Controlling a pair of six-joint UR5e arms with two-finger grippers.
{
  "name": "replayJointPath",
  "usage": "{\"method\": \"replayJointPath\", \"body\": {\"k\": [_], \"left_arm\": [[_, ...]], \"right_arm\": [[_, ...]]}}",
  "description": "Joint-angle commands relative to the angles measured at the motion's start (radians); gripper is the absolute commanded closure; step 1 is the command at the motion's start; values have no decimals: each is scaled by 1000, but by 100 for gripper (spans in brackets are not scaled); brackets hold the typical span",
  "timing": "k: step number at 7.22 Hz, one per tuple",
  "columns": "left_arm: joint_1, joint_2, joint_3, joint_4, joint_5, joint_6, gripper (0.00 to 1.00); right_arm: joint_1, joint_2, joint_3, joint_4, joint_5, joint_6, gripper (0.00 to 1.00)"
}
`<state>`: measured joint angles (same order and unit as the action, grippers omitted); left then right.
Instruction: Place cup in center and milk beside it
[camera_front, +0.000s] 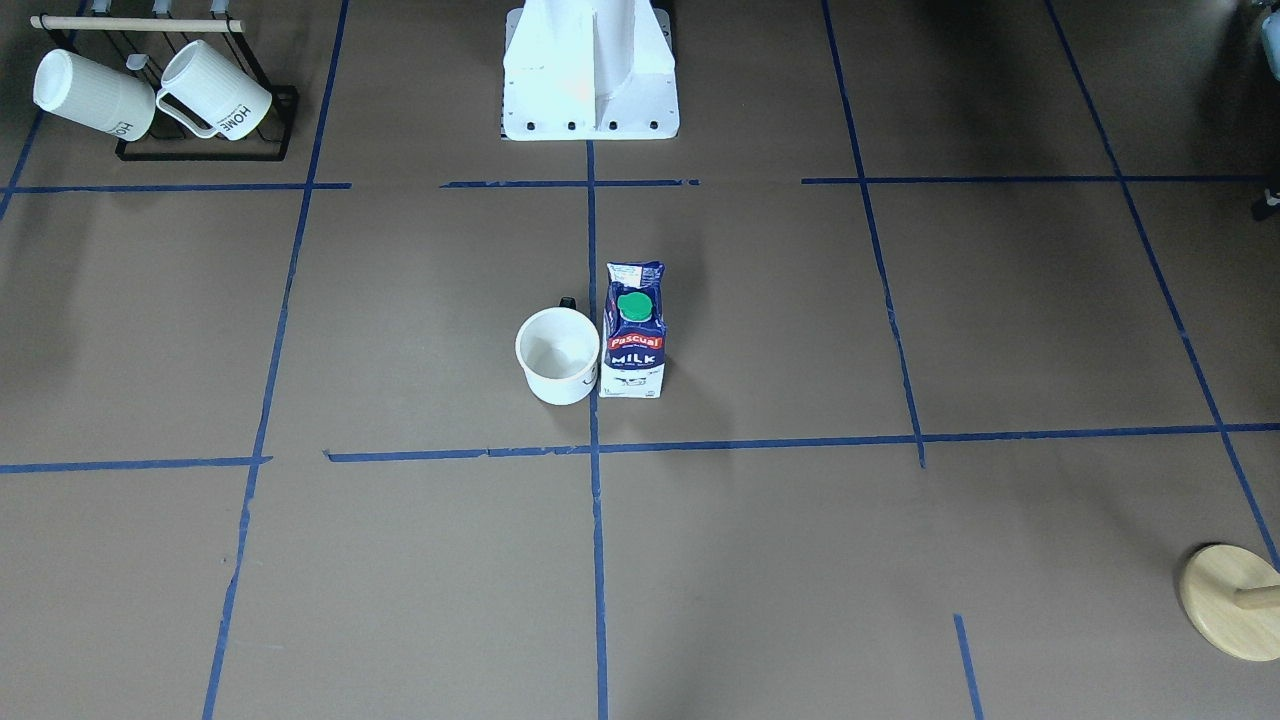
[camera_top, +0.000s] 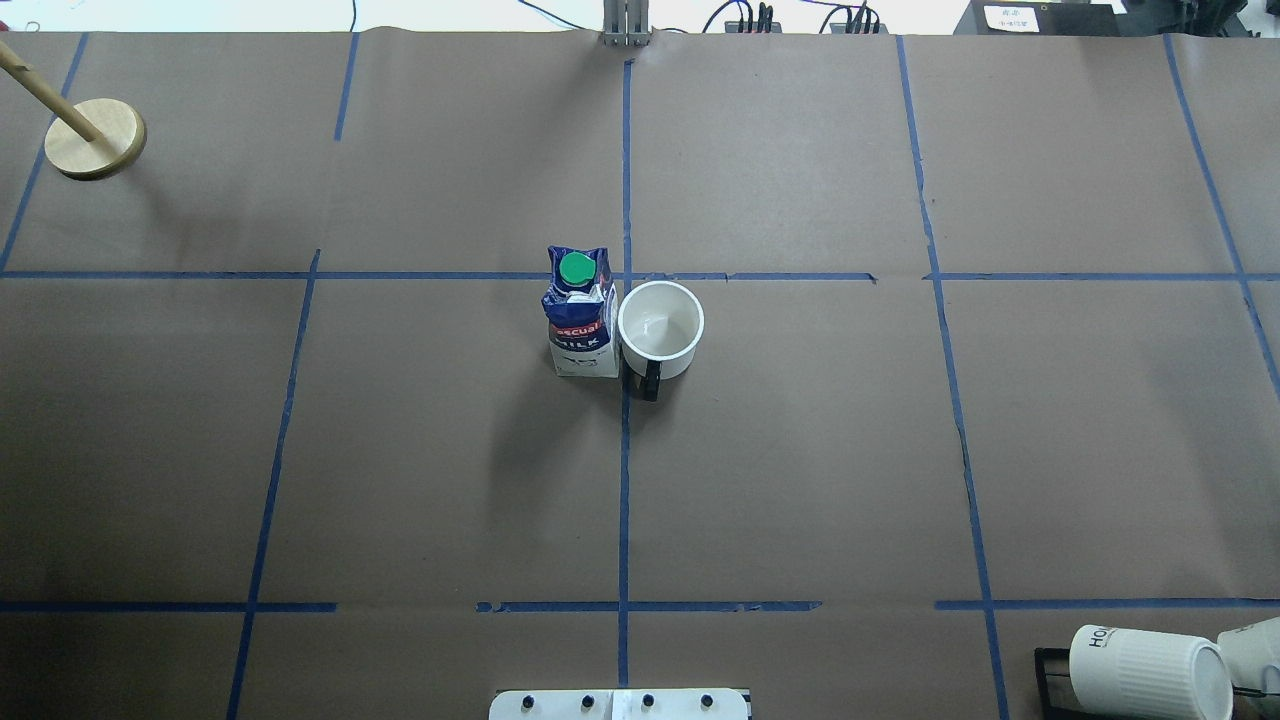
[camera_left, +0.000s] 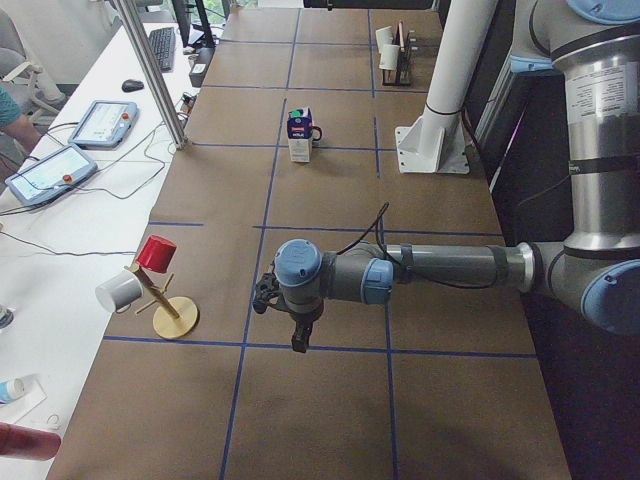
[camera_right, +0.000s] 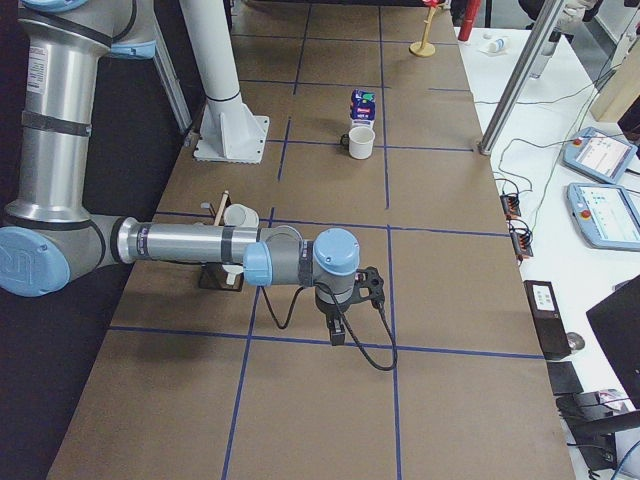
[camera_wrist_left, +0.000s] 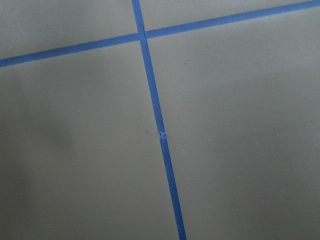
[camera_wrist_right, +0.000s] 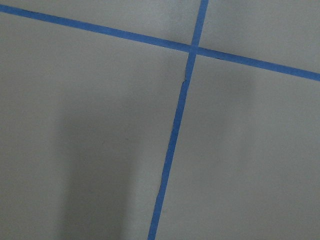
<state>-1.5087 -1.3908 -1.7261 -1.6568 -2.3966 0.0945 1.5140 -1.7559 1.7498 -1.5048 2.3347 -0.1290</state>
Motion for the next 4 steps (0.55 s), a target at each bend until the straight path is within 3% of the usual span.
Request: {"method": "replayJointPath", "body": {"k": [1, 4], "left_arm": [[-25, 10, 22, 0, 5, -9, 0], [-24, 7, 52, -4, 7, 1, 0]], "right_arm": [[0, 3, -3, 2, 0, 8, 0], [0, 4, 0, 14, -3, 83, 0]]}}
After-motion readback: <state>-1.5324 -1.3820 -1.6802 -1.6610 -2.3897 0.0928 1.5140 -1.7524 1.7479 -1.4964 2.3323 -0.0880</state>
